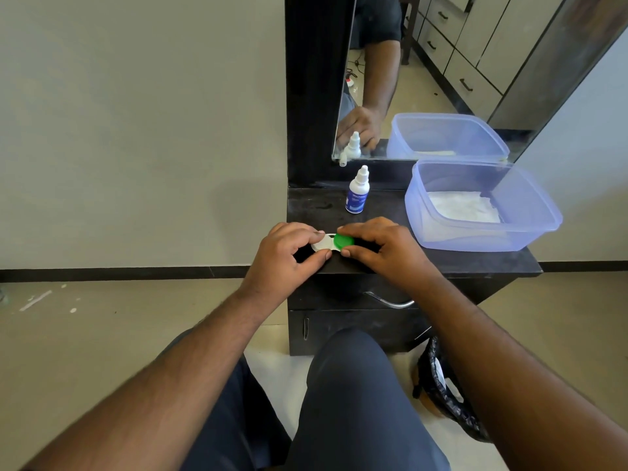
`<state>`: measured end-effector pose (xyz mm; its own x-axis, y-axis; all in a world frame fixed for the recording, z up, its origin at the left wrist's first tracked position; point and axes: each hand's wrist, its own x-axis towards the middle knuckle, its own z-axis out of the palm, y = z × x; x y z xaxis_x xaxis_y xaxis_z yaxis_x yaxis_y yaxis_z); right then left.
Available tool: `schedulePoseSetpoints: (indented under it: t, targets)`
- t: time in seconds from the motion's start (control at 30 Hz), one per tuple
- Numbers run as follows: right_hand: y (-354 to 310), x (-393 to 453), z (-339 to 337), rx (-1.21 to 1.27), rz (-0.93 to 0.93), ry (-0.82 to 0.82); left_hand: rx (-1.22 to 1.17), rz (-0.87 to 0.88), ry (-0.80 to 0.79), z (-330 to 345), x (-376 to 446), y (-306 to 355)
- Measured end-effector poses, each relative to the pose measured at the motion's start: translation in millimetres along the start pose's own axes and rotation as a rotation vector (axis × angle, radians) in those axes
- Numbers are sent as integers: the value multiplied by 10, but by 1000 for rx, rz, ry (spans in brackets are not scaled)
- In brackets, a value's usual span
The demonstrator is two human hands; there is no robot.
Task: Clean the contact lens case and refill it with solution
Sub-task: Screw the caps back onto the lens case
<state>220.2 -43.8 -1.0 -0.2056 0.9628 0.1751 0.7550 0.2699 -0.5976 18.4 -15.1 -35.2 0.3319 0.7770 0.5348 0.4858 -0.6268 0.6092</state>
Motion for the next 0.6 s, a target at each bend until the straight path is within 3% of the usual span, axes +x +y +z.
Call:
schedulePoseSetpoints:
  t: [0.27, 0.43, 0.6]
  targets:
    - [-7, -33, 60, -39, -34, 115, -14, 21, 25, 15, -9, -19]
    - [32, -53, 9, 104, -16, 77, -16, 19, 22, 9, -5, -13]
    - [39, -14, 12, 71, -22, 64, -22, 15, 10, 13, -4, -11]
